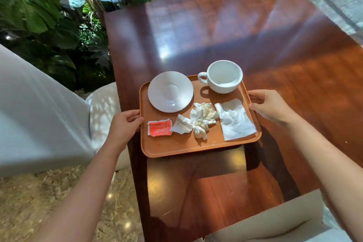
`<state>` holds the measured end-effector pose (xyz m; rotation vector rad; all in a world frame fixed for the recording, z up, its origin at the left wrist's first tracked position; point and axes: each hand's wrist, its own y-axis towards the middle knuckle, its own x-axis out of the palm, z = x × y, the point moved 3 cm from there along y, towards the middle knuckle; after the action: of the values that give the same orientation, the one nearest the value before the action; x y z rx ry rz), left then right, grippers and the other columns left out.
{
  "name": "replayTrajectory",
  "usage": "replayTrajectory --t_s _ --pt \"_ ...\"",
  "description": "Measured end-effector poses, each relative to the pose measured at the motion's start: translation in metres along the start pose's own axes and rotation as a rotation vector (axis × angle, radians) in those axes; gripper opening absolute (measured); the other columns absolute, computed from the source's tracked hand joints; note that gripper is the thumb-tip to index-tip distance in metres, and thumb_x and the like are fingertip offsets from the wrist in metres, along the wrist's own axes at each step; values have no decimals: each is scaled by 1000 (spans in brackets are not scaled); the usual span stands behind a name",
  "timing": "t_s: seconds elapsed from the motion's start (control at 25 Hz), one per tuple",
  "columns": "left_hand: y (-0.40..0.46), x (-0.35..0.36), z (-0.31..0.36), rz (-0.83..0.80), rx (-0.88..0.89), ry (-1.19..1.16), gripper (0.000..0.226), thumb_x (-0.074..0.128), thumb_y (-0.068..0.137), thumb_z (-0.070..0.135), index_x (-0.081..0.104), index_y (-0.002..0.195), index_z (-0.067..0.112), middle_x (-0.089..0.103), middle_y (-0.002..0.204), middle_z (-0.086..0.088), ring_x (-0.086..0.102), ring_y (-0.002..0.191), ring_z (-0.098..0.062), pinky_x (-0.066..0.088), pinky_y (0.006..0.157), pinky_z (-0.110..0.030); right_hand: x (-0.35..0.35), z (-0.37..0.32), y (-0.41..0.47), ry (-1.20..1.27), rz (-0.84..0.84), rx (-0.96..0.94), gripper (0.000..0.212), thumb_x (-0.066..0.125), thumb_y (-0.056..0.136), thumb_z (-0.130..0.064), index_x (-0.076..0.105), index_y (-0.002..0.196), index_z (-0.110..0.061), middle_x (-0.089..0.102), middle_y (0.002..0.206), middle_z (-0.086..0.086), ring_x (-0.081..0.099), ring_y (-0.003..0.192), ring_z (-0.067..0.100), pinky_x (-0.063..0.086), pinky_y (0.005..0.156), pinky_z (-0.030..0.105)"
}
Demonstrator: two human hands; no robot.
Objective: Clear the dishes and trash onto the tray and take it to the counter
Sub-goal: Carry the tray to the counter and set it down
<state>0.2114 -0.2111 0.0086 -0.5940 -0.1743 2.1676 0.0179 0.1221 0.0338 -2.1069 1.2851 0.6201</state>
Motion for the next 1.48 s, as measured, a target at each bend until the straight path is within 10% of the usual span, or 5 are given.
replayTrajectory --t_s 0.32,0.72,1.04,1.32,1.48 --pt "-58 -98 43 97 65 -62 22 63 84 5 67 101 16 70 83 7 69 70 -1 52 53 -13 -13 -107 -34 135 -32 -157 41 60 72 11 70 105 -12 71 90 2 62 63 -8 46 53 1" --pt "-203 -255 45 404 85 -180 19 61 81 -3 70 93 8 71 82 -6 68 63 -5 53 53 -14 29 -279 -93 216 -351 -420 40 52 76 17 71 81 -17 66 78 8 58 50 -2 51 51 11" --pt "-285 -399 1 594 45 -251 16 66 79 6 74 84 19 72 97 -14 66 95 -26 50 91 -42 128 -412 -150 217 -543 -525 38 54 80 13 73 79 -19 69 67 -3 64 58 8 55 51 15" --pt "-336 -541 -30 752 32 -280 17 62 81 -1 71 79 14 72 54 4 65 48 -4 50 43 -14 245 -528 -208 219 -670 -596 29 61 76 9 73 93 -11 75 62 -7 68 58 4 55 51 15" --pt "-346 -620 -51 830 -20 -289 25 63 82 2 72 68 21 72 56 5 66 62 -13 55 60 -27 306 -600 -235 204 -705 -640 29 64 73 6 76 80 -20 75 64 -8 69 59 3 52 47 12"
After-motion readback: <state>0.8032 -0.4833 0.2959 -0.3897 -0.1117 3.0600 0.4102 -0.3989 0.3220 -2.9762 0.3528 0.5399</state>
